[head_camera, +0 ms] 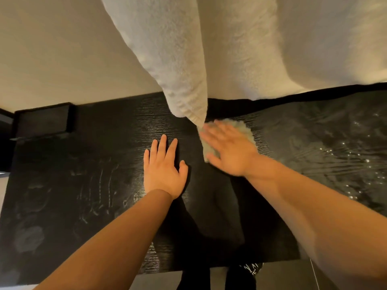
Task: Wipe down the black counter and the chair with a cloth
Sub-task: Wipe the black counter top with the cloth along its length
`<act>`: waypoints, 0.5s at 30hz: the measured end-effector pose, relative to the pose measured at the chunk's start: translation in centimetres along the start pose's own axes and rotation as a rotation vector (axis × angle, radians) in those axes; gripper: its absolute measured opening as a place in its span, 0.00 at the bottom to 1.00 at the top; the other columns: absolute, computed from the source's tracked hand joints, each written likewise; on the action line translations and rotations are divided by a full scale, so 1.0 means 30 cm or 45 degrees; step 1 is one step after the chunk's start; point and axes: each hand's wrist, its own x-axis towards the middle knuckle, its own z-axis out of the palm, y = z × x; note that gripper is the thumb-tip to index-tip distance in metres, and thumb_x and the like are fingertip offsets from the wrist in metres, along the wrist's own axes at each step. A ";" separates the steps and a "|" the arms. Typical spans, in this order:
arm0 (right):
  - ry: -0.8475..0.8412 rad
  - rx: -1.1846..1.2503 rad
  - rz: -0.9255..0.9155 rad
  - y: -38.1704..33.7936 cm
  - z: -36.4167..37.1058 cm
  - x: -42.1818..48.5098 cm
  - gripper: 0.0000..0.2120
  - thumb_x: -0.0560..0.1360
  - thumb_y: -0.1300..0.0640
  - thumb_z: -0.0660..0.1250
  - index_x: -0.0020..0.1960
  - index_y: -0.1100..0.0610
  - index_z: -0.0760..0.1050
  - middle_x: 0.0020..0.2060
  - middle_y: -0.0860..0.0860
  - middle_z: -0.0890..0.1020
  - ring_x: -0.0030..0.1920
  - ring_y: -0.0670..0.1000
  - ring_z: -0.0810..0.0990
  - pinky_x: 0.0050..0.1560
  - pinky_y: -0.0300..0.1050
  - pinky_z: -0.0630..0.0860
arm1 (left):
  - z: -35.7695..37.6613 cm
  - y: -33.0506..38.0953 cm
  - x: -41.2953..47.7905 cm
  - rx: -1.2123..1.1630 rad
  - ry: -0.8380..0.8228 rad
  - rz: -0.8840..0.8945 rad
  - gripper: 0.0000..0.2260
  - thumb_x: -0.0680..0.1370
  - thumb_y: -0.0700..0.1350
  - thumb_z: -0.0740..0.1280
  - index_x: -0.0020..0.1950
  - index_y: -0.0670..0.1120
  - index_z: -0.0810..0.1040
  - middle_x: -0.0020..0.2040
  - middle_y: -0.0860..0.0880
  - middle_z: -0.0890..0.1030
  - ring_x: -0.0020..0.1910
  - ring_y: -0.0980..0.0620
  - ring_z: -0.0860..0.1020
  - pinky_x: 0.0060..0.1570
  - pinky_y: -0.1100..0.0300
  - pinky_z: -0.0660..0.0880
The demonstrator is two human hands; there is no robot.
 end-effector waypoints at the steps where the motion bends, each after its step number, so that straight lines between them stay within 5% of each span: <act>1: 0.029 0.006 0.096 0.043 -0.027 0.048 0.35 0.81 0.38 0.55 0.84 0.50 0.57 0.83 0.52 0.57 0.83 0.59 0.53 0.81 0.60 0.53 | 0.002 0.001 0.001 0.002 0.003 0.000 0.32 0.81 0.60 0.53 0.85 0.55 0.58 0.87 0.49 0.53 0.86 0.45 0.48 0.84 0.43 0.46; 6: 0.116 0.031 0.455 0.064 -0.066 0.147 0.35 0.82 0.40 0.51 0.85 0.52 0.51 0.84 0.53 0.52 0.83 0.60 0.49 0.82 0.58 0.45 | -0.001 0.000 0.001 0.001 0.013 0.003 0.32 0.81 0.61 0.53 0.85 0.56 0.58 0.87 0.49 0.53 0.86 0.45 0.48 0.84 0.43 0.46; 12: 0.033 0.050 0.306 -0.088 0.039 -0.130 0.36 0.81 0.37 0.46 0.85 0.48 0.46 0.85 0.48 0.45 0.84 0.54 0.40 0.82 0.54 0.38 | -0.006 0.001 0.005 0.004 -0.002 0.004 0.31 0.81 0.60 0.54 0.85 0.55 0.58 0.87 0.49 0.52 0.86 0.46 0.47 0.84 0.43 0.47; 15: 0.032 0.024 0.224 -0.001 0.019 -0.109 0.36 0.80 0.37 0.51 0.85 0.49 0.53 0.84 0.49 0.53 0.84 0.57 0.48 0.83 0.55 0.43 | -0.005 0.000 0.001 -0.005 0.005 0.005 0.31 0.81 0.60 0.54 0.85 0.55 0.59 0.87 0.49 0.53 0.86 0.45 0.48 0.83 0.42 0.47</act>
